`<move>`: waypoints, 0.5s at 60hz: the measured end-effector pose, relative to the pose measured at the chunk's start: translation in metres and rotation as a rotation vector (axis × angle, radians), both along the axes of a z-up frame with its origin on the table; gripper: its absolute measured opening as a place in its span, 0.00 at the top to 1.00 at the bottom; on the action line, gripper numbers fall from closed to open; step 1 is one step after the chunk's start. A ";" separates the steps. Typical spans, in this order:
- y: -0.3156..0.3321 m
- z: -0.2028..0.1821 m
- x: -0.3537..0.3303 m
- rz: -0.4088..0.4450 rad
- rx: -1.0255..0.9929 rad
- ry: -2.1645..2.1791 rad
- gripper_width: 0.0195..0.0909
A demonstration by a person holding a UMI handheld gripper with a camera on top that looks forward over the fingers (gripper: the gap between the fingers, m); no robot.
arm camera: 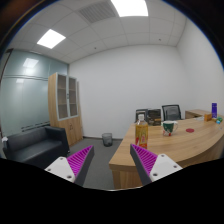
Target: Pour water
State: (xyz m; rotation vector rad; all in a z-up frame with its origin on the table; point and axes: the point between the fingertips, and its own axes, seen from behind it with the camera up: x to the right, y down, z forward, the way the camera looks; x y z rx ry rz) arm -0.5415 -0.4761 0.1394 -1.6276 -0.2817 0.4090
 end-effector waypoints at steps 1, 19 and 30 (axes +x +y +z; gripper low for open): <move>0.001 0.000 0.001 -0.004 0.000 0.003 0.15; 0.074 -0.005 0.038 -0.071 -0.009 -0.010 0.15; 0.162 -0.022 0.052 -0.106 0.004 -0.081 0.16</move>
